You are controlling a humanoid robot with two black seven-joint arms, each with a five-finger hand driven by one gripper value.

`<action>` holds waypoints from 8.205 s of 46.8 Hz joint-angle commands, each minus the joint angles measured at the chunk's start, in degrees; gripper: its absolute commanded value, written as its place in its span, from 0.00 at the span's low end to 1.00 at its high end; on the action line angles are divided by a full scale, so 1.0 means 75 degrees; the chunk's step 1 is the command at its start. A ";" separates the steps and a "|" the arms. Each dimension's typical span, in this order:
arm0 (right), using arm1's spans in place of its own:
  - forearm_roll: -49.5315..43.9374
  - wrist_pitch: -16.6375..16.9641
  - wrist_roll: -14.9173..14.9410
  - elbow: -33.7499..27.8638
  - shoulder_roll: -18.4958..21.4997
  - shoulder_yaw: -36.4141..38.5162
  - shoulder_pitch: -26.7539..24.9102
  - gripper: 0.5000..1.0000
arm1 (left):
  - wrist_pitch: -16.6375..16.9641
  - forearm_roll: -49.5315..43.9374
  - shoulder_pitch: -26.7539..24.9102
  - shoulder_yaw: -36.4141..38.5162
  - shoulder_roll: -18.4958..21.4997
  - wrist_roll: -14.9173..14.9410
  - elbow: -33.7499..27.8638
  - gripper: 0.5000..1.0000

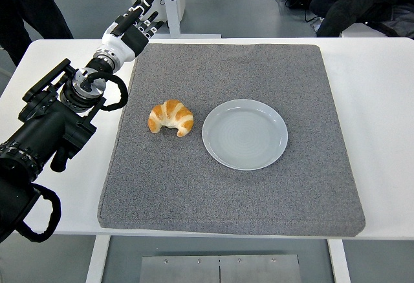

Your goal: Place the bread on the plate

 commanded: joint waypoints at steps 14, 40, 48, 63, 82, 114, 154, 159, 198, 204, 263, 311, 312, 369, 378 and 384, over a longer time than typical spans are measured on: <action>0.0000 0.0000 0.0000 0.0000 0.0000 0.0000 0.0000 1.00 | 0.0035 0.2184 -0.0454 0.1716 0.0446 -0.0129 -0.0053 0.98; 0.0000 0.0000 0.0000 0.0000 0.0000 0.0000 0.0000 1.00 | 0.0070 0.5640 -0.0900 0.3487 0.2439 -0.0152 -0.2420 0.96; 0.0000 0.0000 0.0000 0.0000 0.0000 0.0000 0.0000 1.00 | 0.0070 0.6696 -0.0877 0.3720 0.2743 -0.0117 -0.3063 0.94; 0.0000 0.0000 0.0000 0.0000 0.0000 0.0000 0.0000 1.00 | 0.0117 0.8395 -0.0924 0.4752 0.3751 -0.0047 -0.5138 0.95; 0.0000 0.0000 0.0000 0.0000 0.0000 0.0000 0.0000 1.00 | 0.0679 1.0165 -0.0865 0.5572 0.3962 0.0106 -0.6087 0.95; 0.0000 0.0000 0.0000 0.0000 0.0000 0.0000 0.0000 1.00 | 0.2214 1.1149 -0.0596 0.6733 0.3576 0.0012 -0.5760 0.95; 0.0000 0.0000 0.0000 0.0000 0.0000 0.0000 0.0000 1.00 | 0.3047 1.1314 -0.0150 0.6733 0.2849 -0.0504 -0.4857 0.53; 0.0000 0.0000 0.0000 0.0000 0.0000 0.0000 0.0000 1.00 | 0.3023 1.1209 -0.0103 0.6779 0.2837 -0.0539 -0.4787 0.05; 0.0000 0.0000 0.0000 0.0000 0.0000 0.0000 0.0000 1.00 | 0.2871 1.1150 -0.1438 0.6815 0.3036 -0.1066 -0.4553 0.00; 0.0000 0.0000 0.0000 0.0000 0.0000 0.0000 0.0000 1.00 | 0.2859 1.1150 -0.2106 0.6826 0.3212 -0.1066 -0.4553 0.00; 0.0000 0.0000 0.0000 0.0000 0.0000 0.0000 0.0000 1.00 | 0.1863 1.0388 -0.4064 0.6826 0.0460 -0.1078 -0.3194 0.00; 0.0000 0.0000 0.0000 0.0000 0.0000 0.0000 -0.0012 1.00 | 0.1652 1.0365 -0.3959 0.8291 -0.0350 -0.1347 -0.2877 0.00; 0.0000 0.0000 0.0000 0.0000 0.0000 0.0000 0.0000 1.00 | 0.1652 1.0365 -0.3912 0.8291 -0.0350 -0.1347 -0.2900 0.00; 0.0000 0.0000 0.0000 0.0000 0.0000 0.0000 0.0000 1.00 | 0.1722 1.1068 -0.2635 0.9299 -0.0350 -0.1406 -0.3193 0.00; 0.0000 0.0000 0.0000 0.0000 0.0000 0.0000 0.0000 1.00 | 0.1723 1.1068 -0.2588 0.9299 -0.0350 -0.1394 -0.3170 0.00; 0.0000 0.0000 0.0000 0.0000 0.0000 0.0000 0.0000 1.00 | 0.1699 1.1045 -0.2588 0.9299 -0.0350 -0.1347 -0.3170 0.65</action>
